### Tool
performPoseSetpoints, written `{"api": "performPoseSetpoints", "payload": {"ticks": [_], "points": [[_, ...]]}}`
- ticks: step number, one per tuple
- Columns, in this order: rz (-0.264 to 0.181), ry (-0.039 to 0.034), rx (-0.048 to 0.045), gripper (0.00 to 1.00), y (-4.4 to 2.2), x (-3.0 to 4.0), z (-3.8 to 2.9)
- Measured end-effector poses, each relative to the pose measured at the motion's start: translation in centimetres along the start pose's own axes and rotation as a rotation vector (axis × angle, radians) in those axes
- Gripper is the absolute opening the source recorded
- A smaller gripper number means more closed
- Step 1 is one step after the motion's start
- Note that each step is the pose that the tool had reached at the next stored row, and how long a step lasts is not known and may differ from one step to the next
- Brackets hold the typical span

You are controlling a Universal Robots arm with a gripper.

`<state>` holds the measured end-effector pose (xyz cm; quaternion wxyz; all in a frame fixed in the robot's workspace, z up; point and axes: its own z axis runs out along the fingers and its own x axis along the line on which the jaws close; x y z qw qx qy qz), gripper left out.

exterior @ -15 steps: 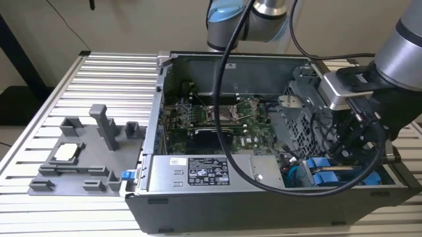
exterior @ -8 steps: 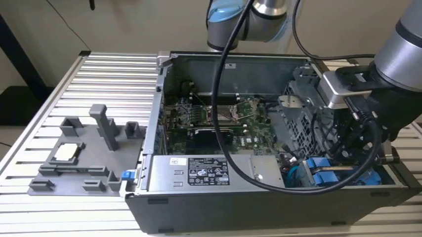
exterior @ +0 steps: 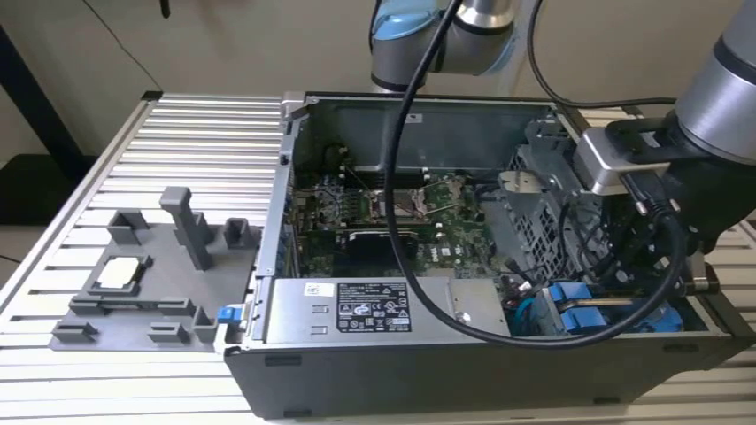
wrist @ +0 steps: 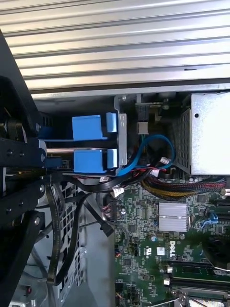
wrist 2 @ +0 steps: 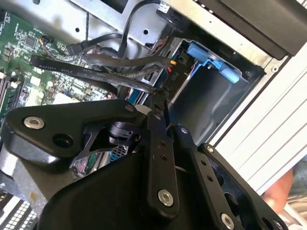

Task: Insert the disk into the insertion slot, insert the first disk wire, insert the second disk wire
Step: 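Insert the second disk wire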

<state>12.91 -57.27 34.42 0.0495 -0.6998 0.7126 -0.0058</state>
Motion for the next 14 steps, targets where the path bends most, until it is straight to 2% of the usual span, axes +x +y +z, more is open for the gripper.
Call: {"api": "performPoseSetpoints", "payload": {"ticks": [14], "points": [[0.009,0.0006,0.0005,0.16,0.02,0.03,0.5]]}}
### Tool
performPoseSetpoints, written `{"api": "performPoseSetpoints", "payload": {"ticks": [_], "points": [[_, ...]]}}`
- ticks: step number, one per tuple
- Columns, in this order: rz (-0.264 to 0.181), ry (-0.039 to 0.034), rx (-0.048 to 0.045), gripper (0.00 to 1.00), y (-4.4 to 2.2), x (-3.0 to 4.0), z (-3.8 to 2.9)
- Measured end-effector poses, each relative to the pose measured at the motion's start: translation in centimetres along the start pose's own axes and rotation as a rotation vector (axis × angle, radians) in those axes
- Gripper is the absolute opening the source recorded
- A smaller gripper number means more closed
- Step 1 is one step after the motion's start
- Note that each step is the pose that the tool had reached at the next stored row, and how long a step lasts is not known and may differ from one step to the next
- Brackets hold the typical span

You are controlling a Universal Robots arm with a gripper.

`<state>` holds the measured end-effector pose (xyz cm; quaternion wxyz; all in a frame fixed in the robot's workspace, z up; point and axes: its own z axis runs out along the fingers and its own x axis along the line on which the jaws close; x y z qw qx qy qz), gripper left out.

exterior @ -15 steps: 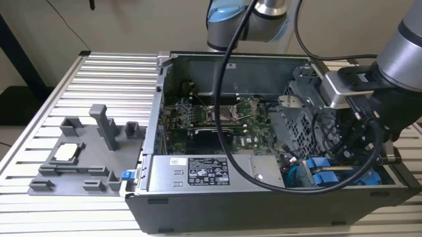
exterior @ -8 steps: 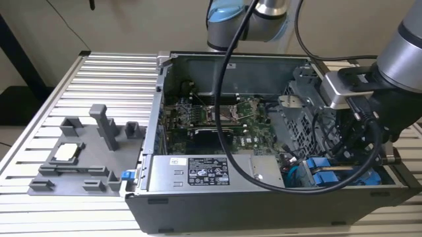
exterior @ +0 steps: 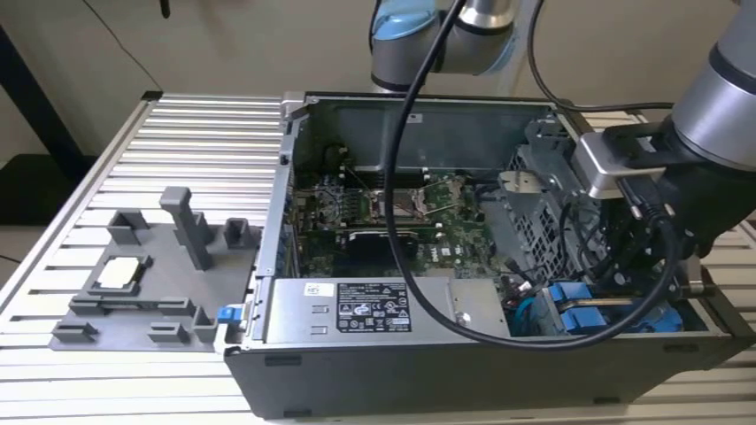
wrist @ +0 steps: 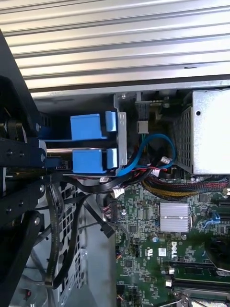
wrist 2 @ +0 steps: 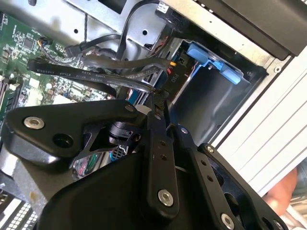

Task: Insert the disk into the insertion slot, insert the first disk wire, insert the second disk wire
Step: 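Insert the second disk wire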

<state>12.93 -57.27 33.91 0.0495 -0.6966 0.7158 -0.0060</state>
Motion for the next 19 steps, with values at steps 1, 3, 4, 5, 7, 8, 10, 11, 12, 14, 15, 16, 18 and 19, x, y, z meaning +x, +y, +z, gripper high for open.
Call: {"api": "performPoseSetpoints", "payload": {"ticks": [1,3,4,5,7,8,10,11,12,14,15,16,18,19], "points": [[0.0,0.0,0.0001,0.16,0.01,0.01,0.09],[0.001,0.0006,0.0001,0.16,0.02,0.02,0.24],[0.002,0.0006,0.0001,0.16,0.02,0.02,0.25],[0.002,0.0005,0.0001,0.16,0.02,0.02,0.25],[0.002,0.0002,0.0001,0.16,0.02,0.02,0.27],[0.002,-0.0003,0.0001,0.16,0.02,0.02,0.29],[0.002,-0.0003,0.0001,0.18,0.02,0.02,0.29],[0.002,-0.0003,0.0001,0.24,0.02,0.02,0.29],[0.002,-0.0002,0.0001,0.24,0.02,0.02,0.27],[0.002,-0.0017,0.0001,0.24,-0.02,-0.02,-0.28],[0.002,-0.0019,0.0001,0.24,-0.05,-0.05,-0.71],[0.002,-0.0018,0.0001,0.24,-0.09,-0.07,-1.2],[0.002,-0.0017,0.0001,0.24,-0.16,-0.13,-2.1],[0.002,-0.0018,0.0,0.24,-0.2,-0.16,-2.55]]}}
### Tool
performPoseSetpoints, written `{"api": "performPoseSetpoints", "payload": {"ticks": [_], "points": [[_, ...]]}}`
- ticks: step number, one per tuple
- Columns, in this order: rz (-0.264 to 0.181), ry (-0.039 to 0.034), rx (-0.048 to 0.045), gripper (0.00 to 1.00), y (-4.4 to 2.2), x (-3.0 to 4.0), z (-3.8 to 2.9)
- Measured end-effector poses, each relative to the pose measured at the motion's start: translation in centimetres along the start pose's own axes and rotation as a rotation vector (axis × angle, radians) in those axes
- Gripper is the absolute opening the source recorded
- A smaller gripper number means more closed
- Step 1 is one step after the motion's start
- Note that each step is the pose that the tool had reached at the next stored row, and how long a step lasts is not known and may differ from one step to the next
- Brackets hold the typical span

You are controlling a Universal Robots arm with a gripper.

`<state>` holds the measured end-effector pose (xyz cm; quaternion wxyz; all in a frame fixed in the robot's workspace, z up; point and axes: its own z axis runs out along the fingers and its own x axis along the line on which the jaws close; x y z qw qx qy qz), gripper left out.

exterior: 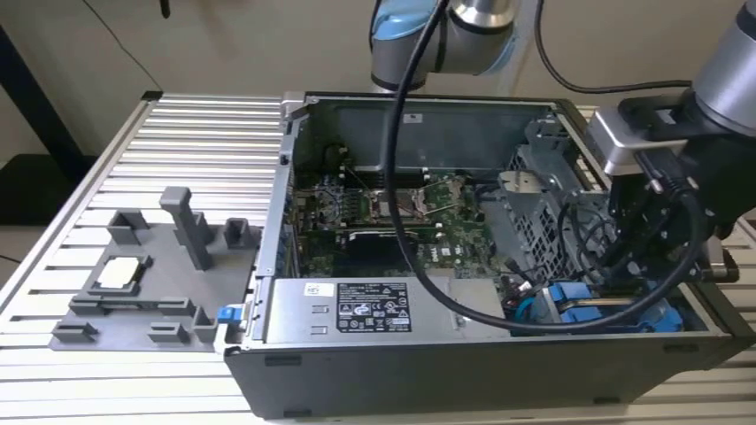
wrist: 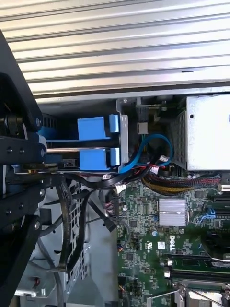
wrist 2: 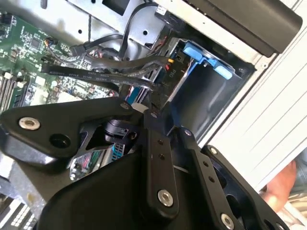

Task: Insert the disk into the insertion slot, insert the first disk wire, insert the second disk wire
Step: 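Insert the second disk wire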

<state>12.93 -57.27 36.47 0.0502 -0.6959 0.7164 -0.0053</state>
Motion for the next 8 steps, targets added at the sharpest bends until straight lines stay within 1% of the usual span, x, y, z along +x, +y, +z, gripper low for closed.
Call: {"api": "performPoseSetpoints", "payload": {"ticks": [1,2,8], "points": [[0.0,0.0,0.0,0.24,-0.03,-0.03,-0.44],[0.0,0.0001,0.0,0.24,-0.05,-0.05,-0.67],[0.0,-0.0052,-0.0001,0.24,-0.05,-0.04,-0.69]]}}
